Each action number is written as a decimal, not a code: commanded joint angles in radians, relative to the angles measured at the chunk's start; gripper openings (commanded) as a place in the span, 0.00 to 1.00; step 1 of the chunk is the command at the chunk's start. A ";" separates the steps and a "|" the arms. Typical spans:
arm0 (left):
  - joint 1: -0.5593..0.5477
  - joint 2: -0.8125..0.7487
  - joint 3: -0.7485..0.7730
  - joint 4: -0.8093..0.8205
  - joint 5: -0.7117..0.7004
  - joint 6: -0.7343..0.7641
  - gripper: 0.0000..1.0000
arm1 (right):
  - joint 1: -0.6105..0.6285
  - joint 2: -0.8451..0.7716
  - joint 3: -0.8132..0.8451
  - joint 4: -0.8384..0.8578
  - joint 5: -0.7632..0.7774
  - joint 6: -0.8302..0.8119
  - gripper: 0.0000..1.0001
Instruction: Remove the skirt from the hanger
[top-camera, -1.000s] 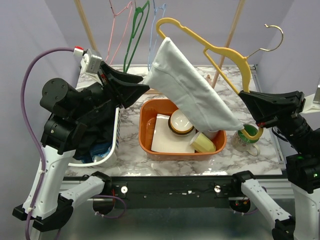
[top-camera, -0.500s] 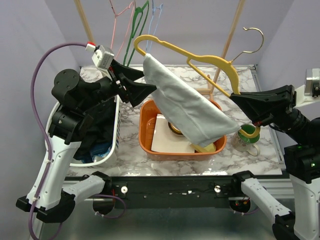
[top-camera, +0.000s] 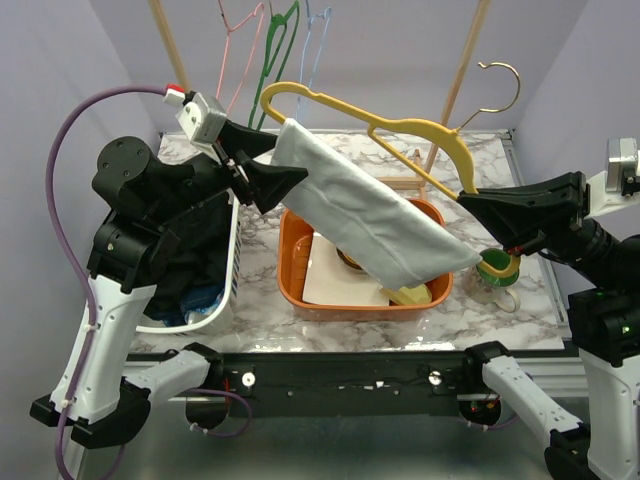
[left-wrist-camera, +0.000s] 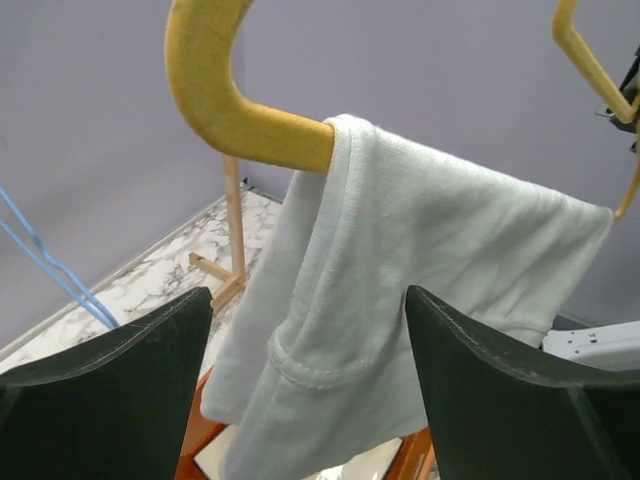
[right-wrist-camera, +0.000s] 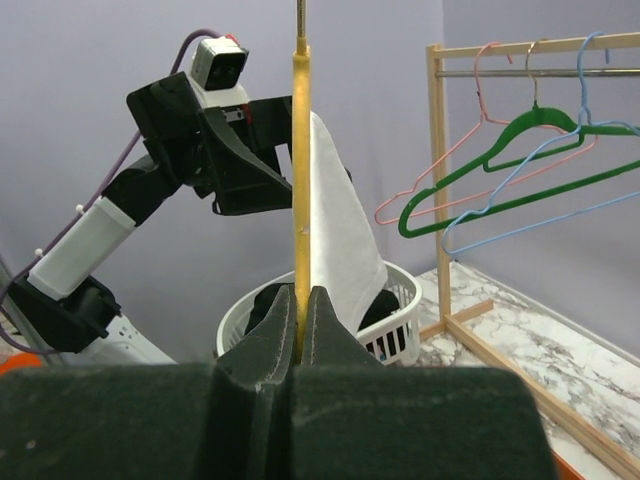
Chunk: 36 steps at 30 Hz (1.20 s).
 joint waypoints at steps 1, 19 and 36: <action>0.000 -0.018 -0.034 0.063 0.104 -0.046 0.69 | -0.007 0.001 0.009 0.066 0.011 0.003 0.01; 0.000 -0.051 -0.106 0.265 0.207 -0.327 0.00 | -0.006 -0.005 -0.066 0.030 0.163 -0.066 0.01; 0.000 -0.077 -0.149 0.322 0.207 -0.388 0.00 | -0.006 0.003 -0.088 0.056 0.226 -0.056 0.01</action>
